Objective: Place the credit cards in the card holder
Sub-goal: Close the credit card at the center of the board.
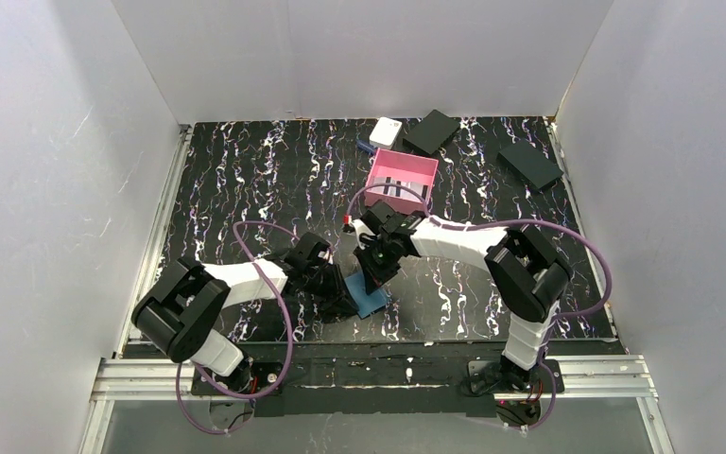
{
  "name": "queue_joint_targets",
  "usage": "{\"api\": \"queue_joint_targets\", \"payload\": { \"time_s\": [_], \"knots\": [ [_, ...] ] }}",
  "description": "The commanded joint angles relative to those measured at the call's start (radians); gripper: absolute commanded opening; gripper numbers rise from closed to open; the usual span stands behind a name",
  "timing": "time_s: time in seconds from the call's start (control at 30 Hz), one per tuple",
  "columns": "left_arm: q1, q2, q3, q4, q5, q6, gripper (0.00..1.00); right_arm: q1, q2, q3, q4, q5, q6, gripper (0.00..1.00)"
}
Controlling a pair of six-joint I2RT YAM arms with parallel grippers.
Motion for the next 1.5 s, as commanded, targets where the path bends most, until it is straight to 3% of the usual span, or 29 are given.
{"api": "queue_joint_targets", "payload": {
  "time_s": [0.0, 0.2, 0.47, 0.63, 0.73, 0.83, 0.93, 1.1, 1.2, 1.47],
  "knots": [
    [-0.010, 0.040, 0.032, 0.043, -0.070, 0.010, 0.13, 0.051, 0.094, 0.028, -0.123, 0.068, 0.026, 0.01],
    [-0.012, 0.040, 0.032, 0.046, -0.073, 0.010, 0.12, 0.105, 0.206, 0.042, -0.147, 0.189, 0.115, 0.01],
    [-0.012, 0.017, 0.016, 0.049, -0.078, 0.015, 0.12, 0.093, 0.325, 0.058, -0.089, 0.206, 0.138, 0.01],
    [-0.012, 0.005, 0.010, 0.048, -0.077, 0.017, 0.12, 0.043, 0.266, 0.158, -0.082, 0.089, 0.096, 0.01],
    [-0.011, -0.005, 0.002, 0.049, -0.078, 0.017, 0.12, -0.003, 0.262, 0.196, -0.114, -0.034, 0.071, 0.24],
    [-0.012, -0.012, -0.010, 0.055, -0.081, 0.015, 0.12, -0.059, 0.323, 0.195, -0.120, -0.189, 0.077, 0.17],
    [-0.012, -0.013, -0.019, 0.079, -0.072, 0.007, 0.12, -0.090, 0.393, 0.180, -0.081, -0.228, 0.085, 0.10],
    [-0.012, -0.038, -0.046, 0.100, -0.063, -0.002, 0.12, -0.123, 0.481, 0.193, -0.082, -0.105, 0.093, 0.02],
    [-0.011, -0.061, -0.062, 0.100, -0.069, 0.000, 0.12, -0.104, 0.509, 0.261, -0.164, 0.060, 0.074, 0.01],
    [-0.011, -0.077, -0.065, 0.100, -0.070, 0.003, 0.12, -0.036, 0.613, 0.465, -0.369, 0.316, 0.027, 0.02]
  ]
}}
